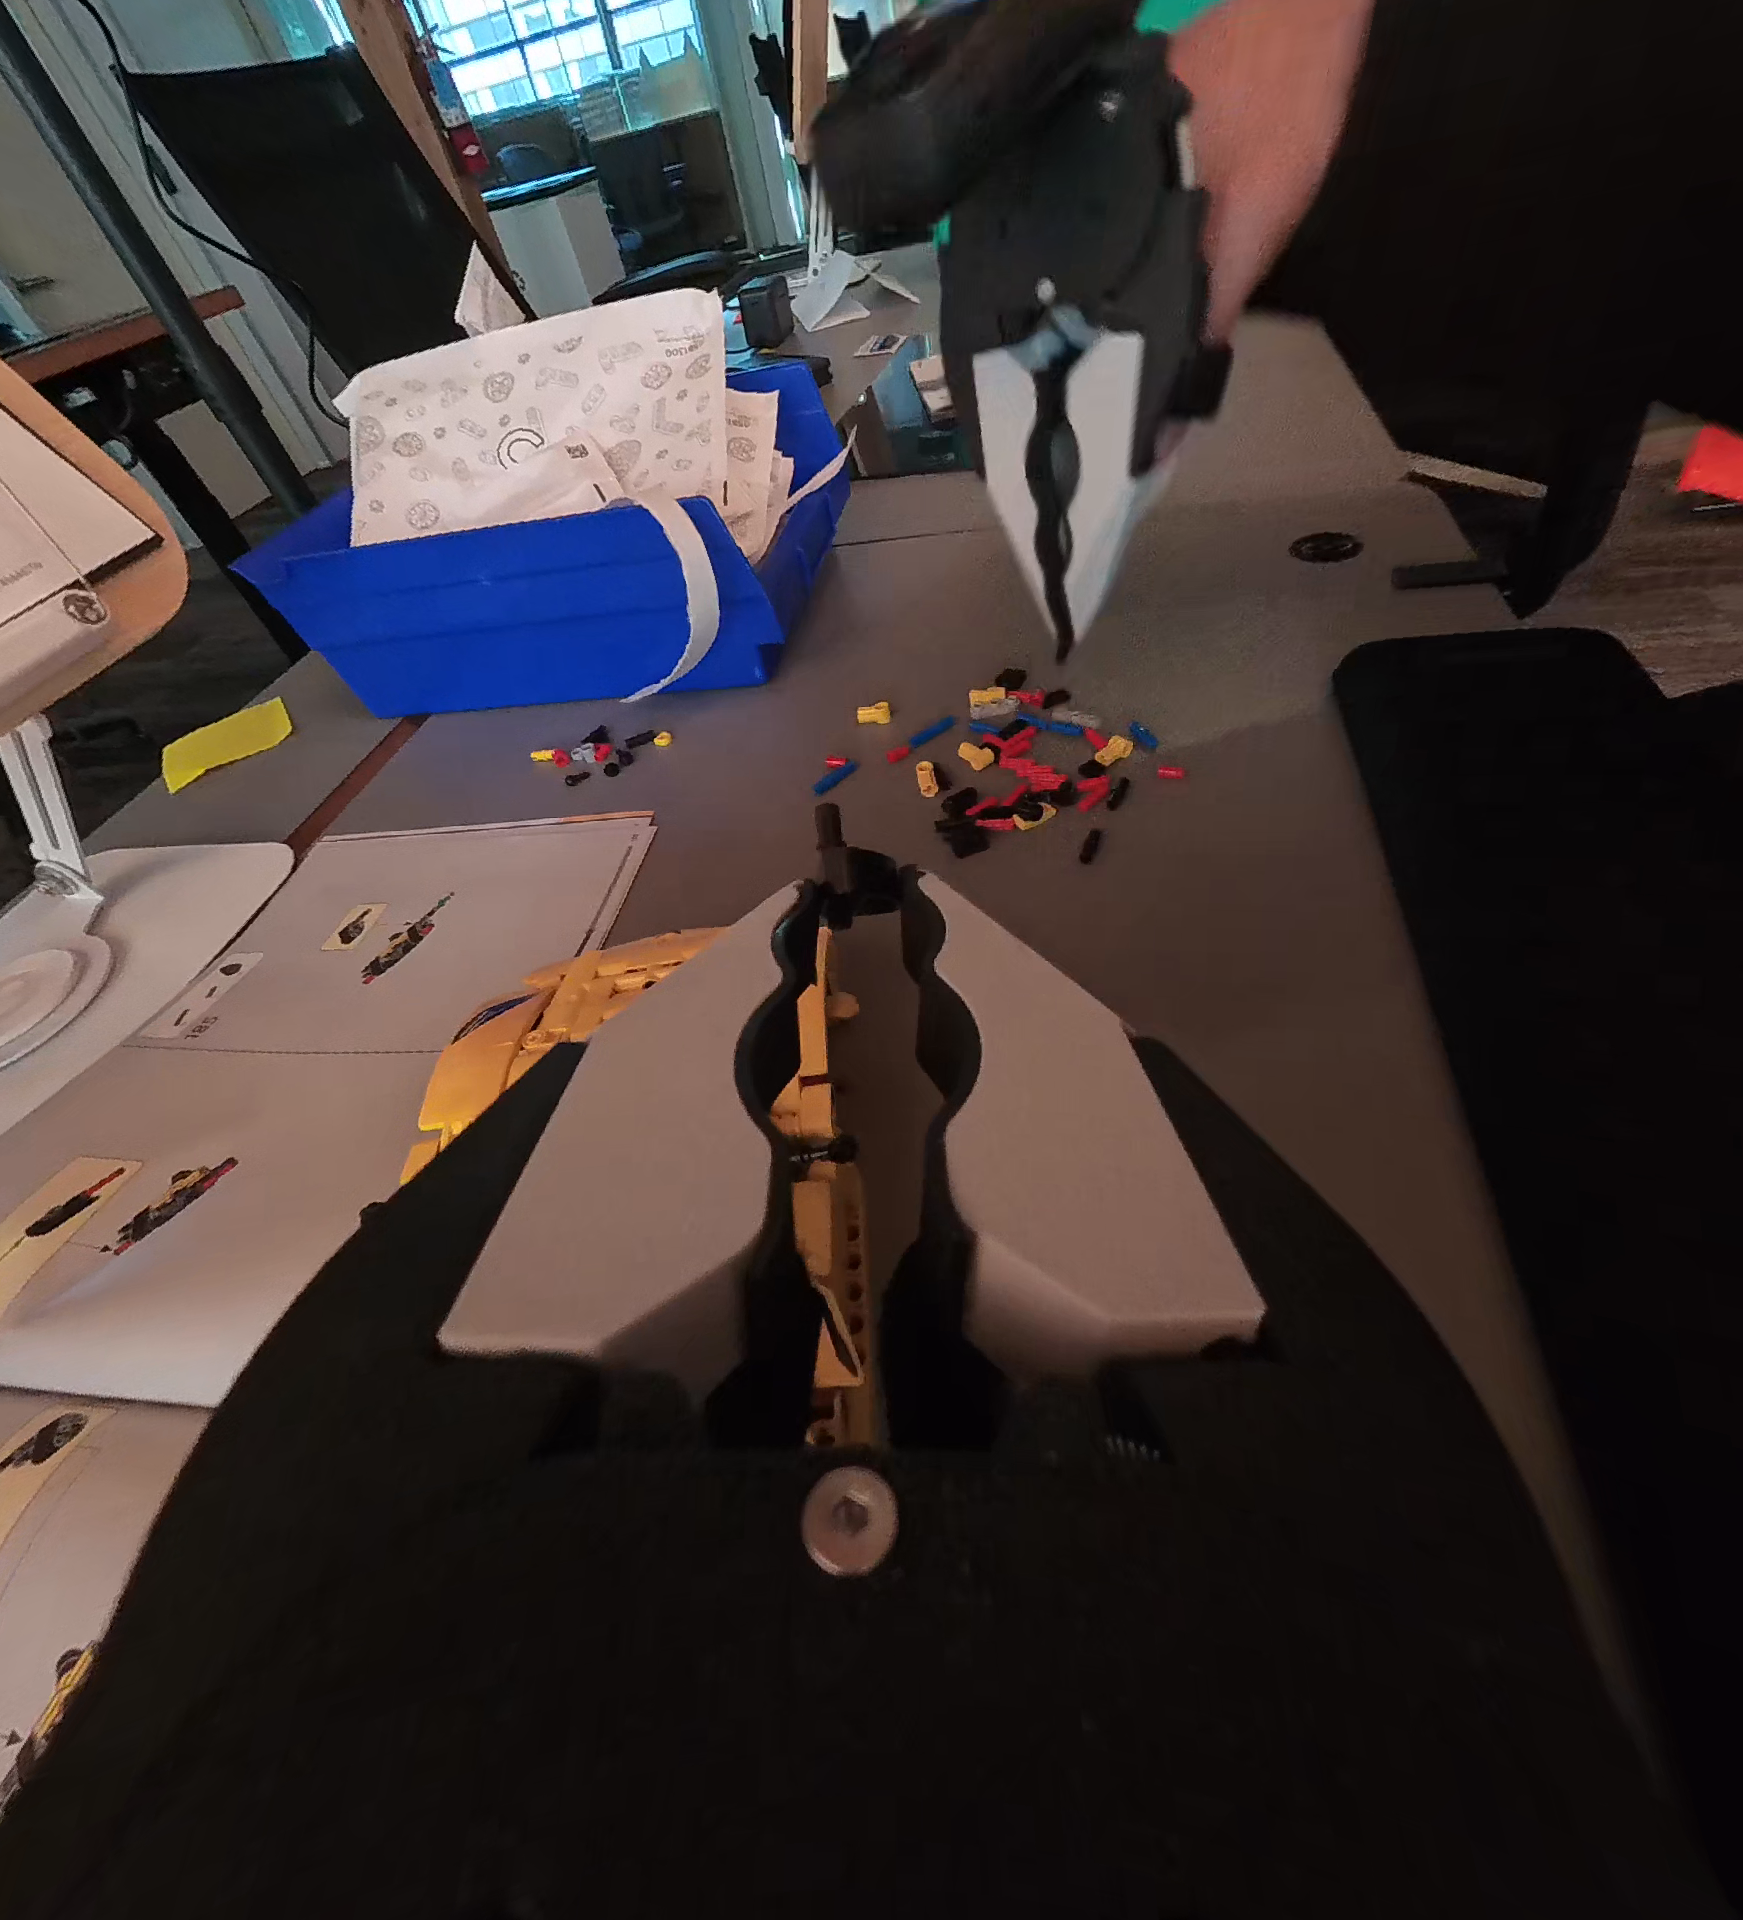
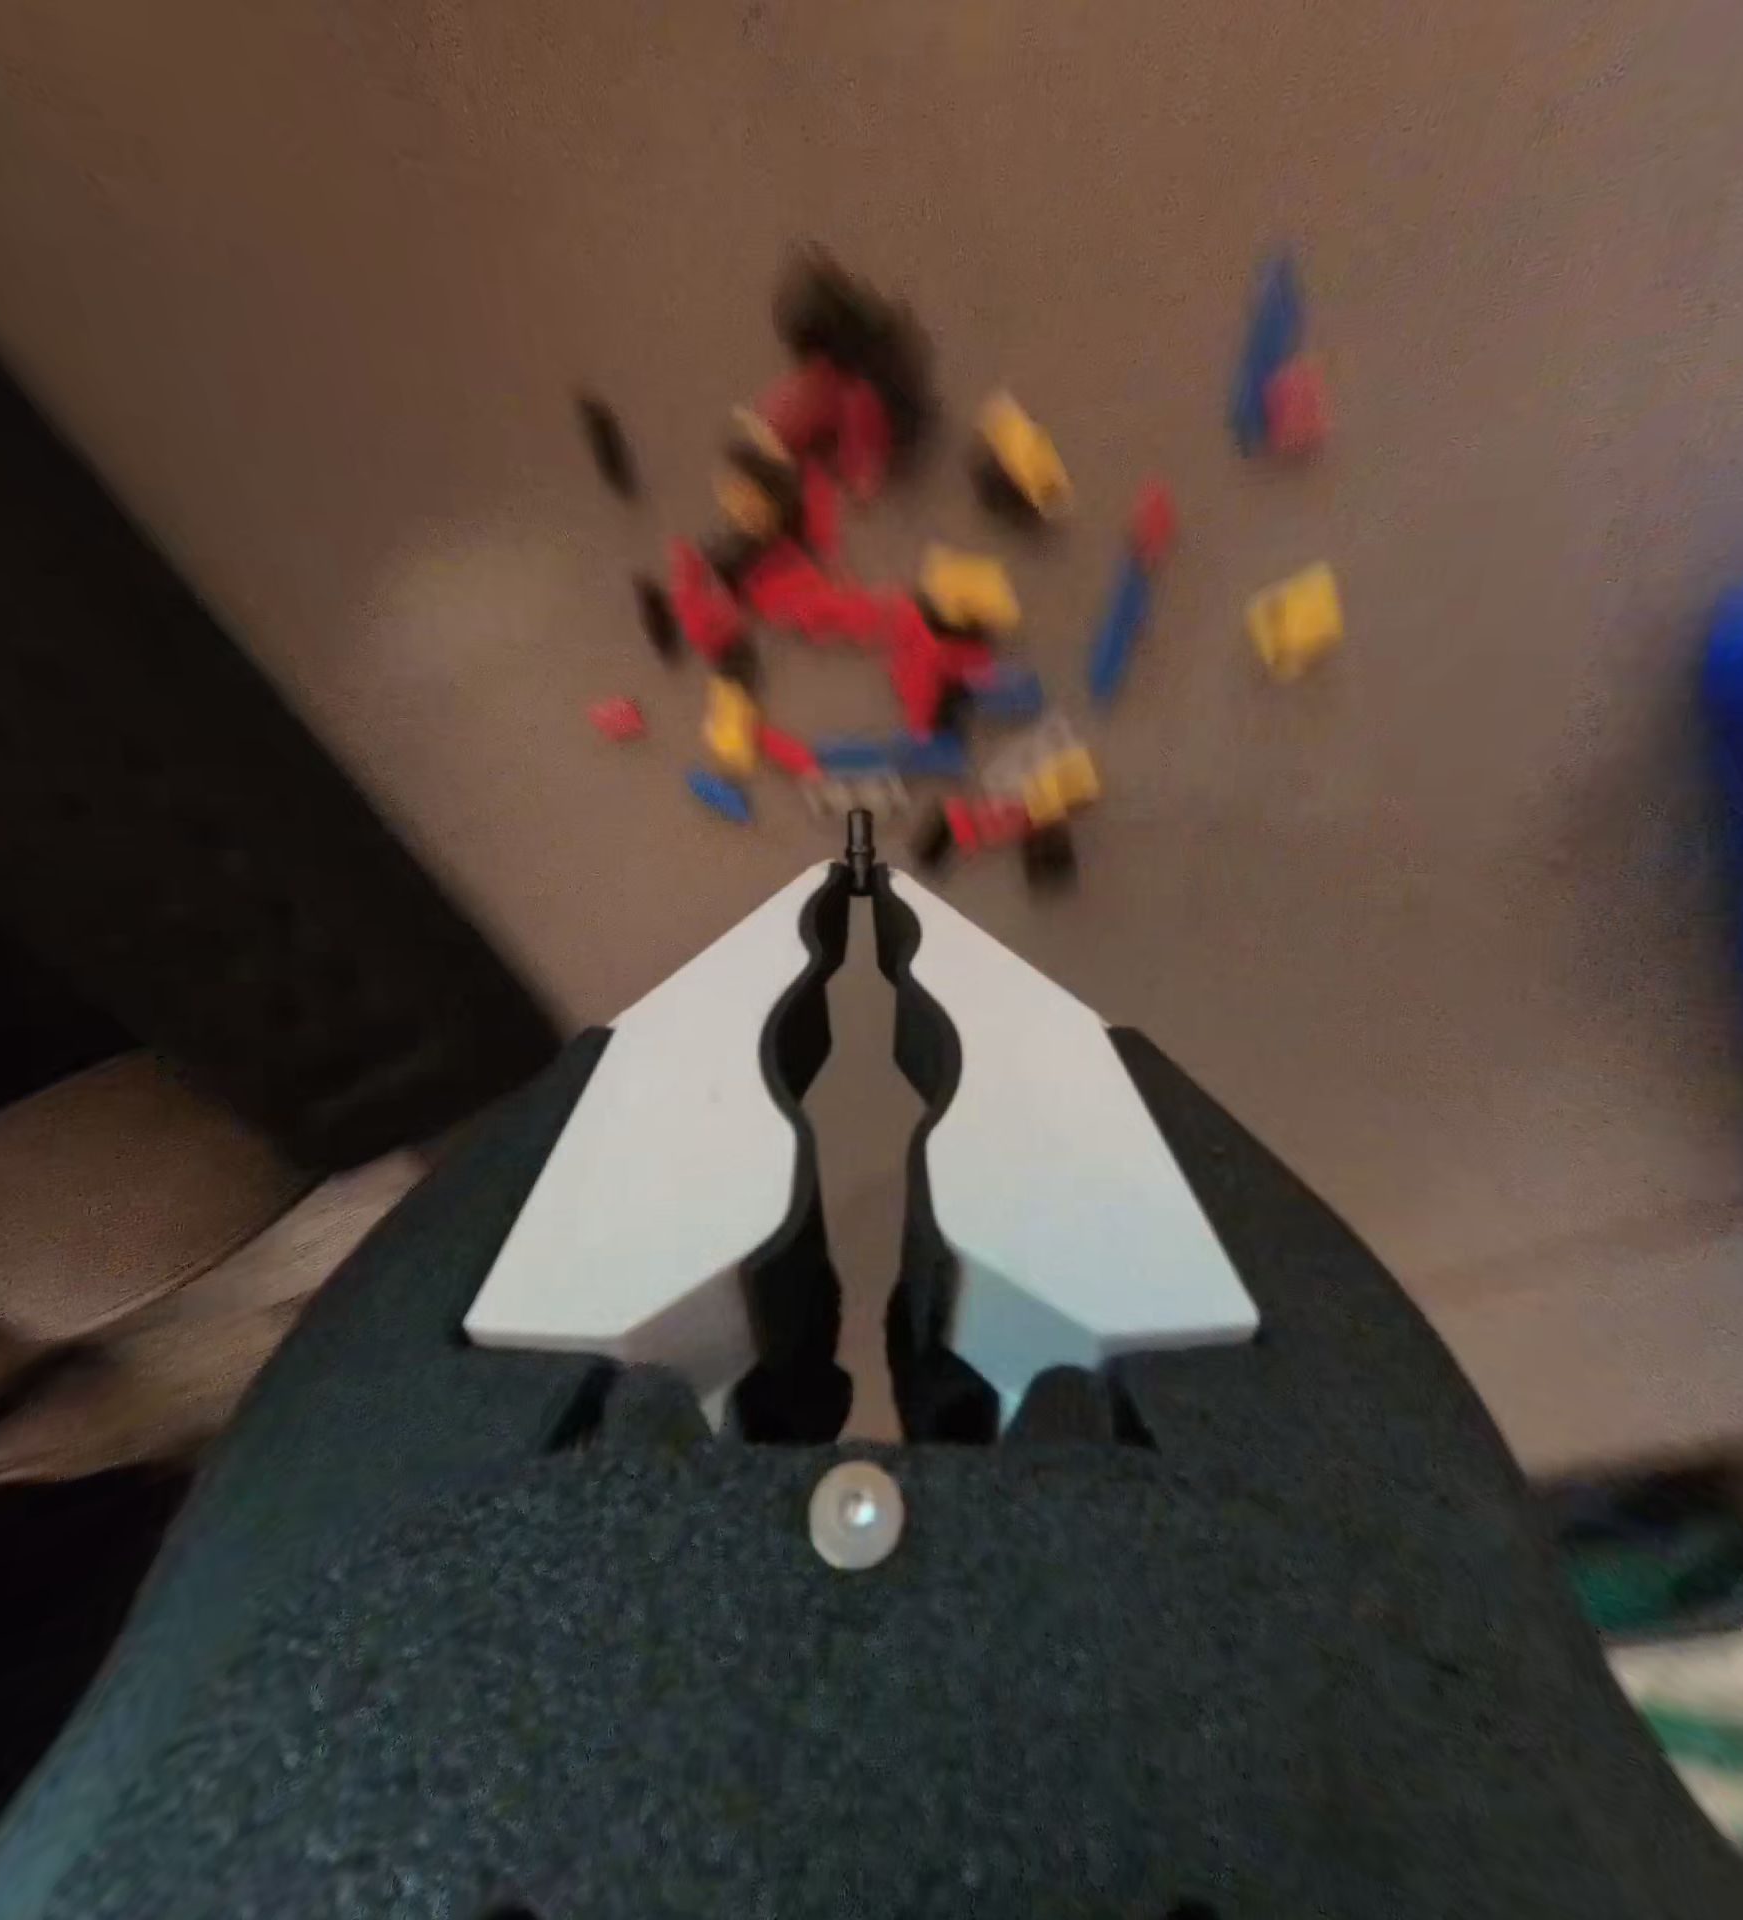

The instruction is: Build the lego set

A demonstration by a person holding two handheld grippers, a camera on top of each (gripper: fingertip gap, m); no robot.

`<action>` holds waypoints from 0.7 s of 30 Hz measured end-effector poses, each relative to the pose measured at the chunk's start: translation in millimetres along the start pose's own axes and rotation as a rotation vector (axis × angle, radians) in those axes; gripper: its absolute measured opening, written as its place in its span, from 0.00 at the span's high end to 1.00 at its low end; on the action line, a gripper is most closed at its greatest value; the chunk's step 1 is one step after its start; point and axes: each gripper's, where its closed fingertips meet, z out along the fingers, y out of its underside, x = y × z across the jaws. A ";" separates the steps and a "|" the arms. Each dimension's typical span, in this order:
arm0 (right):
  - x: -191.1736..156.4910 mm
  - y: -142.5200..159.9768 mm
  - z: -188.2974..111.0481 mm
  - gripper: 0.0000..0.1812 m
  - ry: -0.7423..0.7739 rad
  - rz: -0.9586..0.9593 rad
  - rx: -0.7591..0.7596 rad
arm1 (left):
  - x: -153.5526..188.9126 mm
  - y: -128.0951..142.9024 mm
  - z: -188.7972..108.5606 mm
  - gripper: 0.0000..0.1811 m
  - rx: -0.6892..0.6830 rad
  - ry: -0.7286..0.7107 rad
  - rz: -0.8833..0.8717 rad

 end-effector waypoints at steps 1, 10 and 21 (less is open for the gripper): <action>9.5 23.0 -4.6 0.98 -0.014 0.109 -0.093 | 0.3 0.0 0.6 0.92 -0.002 -0.002 0.001; 32.1 138.6 -1.7 0.98 -0.026 0.482 -0.663 | 1.8 -6.8 -0.5 0.92 0.015 -0.011 0.008; 21.1 153.8 14.1 0.98 -0.095 0.510 -0.780 | 3.2 -3.7 1.1 0.92 -0.003 -0.011 0.022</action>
